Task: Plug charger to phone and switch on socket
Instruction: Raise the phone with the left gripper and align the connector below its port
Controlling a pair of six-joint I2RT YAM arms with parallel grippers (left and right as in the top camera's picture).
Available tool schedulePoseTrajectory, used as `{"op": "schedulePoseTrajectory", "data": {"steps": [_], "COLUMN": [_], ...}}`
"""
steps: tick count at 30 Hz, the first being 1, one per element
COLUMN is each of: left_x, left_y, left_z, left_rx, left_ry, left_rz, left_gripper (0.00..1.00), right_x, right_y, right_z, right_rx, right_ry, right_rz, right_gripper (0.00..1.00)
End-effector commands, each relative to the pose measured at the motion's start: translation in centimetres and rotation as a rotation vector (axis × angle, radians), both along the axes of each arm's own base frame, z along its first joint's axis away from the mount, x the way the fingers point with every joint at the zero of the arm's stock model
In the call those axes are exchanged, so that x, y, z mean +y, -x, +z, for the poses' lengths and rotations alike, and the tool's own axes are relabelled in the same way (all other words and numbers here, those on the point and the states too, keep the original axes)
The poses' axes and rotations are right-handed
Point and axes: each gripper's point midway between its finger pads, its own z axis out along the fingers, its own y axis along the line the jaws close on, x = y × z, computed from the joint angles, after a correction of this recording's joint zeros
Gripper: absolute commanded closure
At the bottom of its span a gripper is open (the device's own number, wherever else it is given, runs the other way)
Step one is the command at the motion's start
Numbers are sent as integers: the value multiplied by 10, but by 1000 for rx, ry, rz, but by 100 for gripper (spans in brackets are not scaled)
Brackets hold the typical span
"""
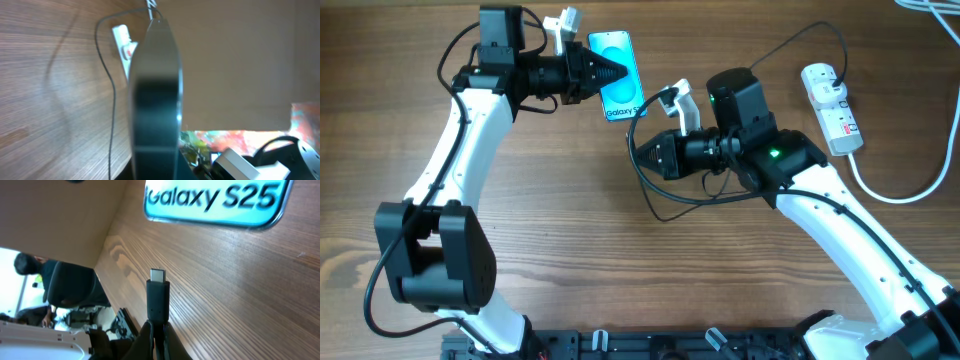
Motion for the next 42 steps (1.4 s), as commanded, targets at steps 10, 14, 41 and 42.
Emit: {"op": "schedulePoseTrajectory", "data": {"steps": [10, 14, 41, 42], "left_x": [-4, -3, -3, -3], "left_y": [13, 12, 10, 11], "left_z": [21, 20, 18, 18], "left_rx": [-43, -43, -73, -73], "left_ry": [74, 67, 54, 54], "left_rz": [-78, -71, -70, -70], "left_gripper": [96, 96, 96, 96], "right_x": [-5, -5, 4, 4], "right_y": [-16, -21, -21, -22], "right_z": [3, -1, -4, -4], "right_rx": [-24, -54, -90, -92], "right_ry": [16, 58, 87, 89], "right_rz": [-96, -131, -147, -150], "right_gripper": [96, 96, 96, 96]}}
